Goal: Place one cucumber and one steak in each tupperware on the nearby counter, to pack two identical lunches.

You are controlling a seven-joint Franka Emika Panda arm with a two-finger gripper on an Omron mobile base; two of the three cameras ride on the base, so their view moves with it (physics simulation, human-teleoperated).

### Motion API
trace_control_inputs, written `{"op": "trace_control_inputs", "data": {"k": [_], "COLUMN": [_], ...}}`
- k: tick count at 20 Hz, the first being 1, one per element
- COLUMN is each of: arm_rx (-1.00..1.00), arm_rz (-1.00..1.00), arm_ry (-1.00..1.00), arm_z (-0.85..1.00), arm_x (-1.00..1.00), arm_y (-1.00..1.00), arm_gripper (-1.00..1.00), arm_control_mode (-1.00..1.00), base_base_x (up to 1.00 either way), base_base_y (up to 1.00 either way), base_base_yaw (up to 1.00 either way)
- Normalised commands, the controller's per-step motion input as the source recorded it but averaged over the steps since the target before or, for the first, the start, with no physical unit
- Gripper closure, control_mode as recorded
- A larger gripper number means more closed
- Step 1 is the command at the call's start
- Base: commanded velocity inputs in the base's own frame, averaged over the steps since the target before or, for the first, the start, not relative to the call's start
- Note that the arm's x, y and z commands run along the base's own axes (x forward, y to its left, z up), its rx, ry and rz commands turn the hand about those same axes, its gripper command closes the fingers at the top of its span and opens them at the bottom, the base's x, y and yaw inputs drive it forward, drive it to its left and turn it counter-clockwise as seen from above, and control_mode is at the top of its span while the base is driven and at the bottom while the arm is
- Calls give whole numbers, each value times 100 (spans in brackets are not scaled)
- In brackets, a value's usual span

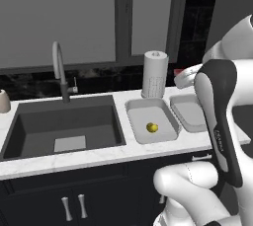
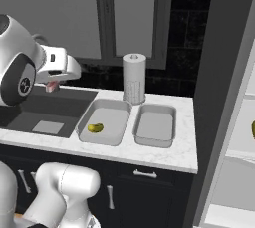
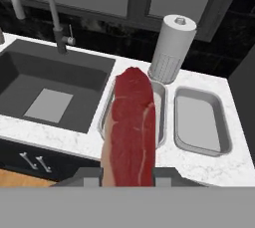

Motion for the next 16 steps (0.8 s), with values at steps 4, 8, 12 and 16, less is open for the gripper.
{"op": "trace_control_inputs", "data": {"k": [4,8,12,16], "arm_rx": [-4,-8,-9,-1], "arm_rz": [0,0,0,0], "arm_ry": [12,4,1,0], "arm_z": [-58,-57,-52,-31], "arm_x": [21,21,25,39], "arm_y": [-33,-27,-18,-1], "arm_gripper": [100,100,100,100], "arm_control_mode": [-100,-100,-100,-100], "base_base_x": [0,0,0,0], "base_base_y": [0,0,0,0], "base_base_yaw": [0,0,0,0]}}
